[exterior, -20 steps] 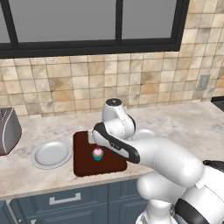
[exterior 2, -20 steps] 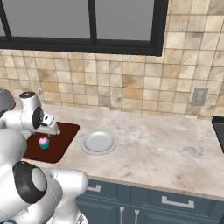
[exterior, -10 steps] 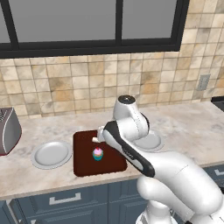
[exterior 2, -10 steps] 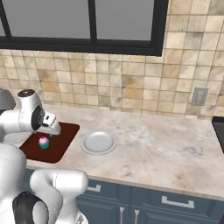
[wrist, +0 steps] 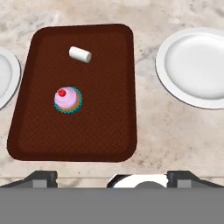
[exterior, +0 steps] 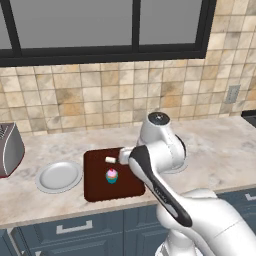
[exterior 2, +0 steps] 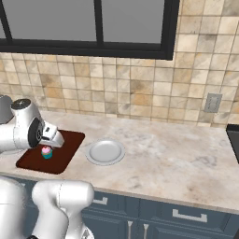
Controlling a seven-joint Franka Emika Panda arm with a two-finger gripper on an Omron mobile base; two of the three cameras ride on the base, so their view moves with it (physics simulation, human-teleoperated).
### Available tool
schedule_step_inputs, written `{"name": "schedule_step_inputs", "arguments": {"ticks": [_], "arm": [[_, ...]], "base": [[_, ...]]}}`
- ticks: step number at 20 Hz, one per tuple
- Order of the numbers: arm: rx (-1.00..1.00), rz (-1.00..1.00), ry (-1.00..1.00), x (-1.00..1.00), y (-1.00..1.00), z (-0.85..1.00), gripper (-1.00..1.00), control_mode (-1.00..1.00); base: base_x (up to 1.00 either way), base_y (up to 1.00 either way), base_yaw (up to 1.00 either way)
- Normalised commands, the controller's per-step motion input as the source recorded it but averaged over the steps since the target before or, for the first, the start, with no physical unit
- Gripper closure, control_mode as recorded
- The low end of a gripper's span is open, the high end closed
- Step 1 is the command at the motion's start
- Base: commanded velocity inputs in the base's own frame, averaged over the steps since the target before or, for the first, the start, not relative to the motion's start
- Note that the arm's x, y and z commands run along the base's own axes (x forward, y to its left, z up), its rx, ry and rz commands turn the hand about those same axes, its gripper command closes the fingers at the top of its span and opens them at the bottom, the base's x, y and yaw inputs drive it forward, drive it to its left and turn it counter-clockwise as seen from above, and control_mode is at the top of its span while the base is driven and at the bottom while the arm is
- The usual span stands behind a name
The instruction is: Move the dessert items from the plates to the tray.
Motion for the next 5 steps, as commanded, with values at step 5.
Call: {"name": "schedule_step_inputs", "arguments": {"ticks": [5], "arm": [[0.0,0.0,-0.12,-0.29,-0.13,0.27,-1.0,-1.0]], "base": [[0.0,0.0,0.0]]}}
